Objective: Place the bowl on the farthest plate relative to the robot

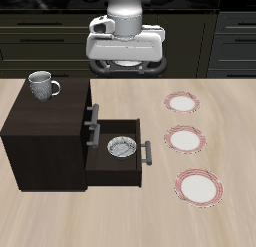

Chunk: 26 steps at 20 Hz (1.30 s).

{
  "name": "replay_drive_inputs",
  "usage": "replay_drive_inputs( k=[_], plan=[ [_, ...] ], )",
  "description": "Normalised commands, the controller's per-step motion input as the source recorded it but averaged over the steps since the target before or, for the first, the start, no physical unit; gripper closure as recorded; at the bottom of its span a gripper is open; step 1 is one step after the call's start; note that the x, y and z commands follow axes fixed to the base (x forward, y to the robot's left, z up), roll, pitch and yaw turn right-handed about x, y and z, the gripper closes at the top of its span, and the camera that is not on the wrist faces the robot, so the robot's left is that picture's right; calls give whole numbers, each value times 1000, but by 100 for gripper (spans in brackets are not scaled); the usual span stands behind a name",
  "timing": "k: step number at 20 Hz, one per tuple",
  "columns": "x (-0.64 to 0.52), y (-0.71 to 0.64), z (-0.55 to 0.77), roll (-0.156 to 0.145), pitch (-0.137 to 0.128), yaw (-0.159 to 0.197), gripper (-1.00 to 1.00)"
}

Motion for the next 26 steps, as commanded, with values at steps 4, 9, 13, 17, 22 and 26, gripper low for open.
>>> replay_drive_inputs(
  k=[4,9,13,17,22,26],
  plan=[
    [180,-26,-75,-17,-10,-31,-100],
    [-1,-41,-52,-9,-10,-178,-100],
    [-41,-48,40,-12,-25,-191,-100],
    [21,-116,-24,-19,15,-198,-100],
    [-1,-93,-36,-50,-43,-236,-100],
    [-35,175,-69,20,14,-179,-100]
  ],
)
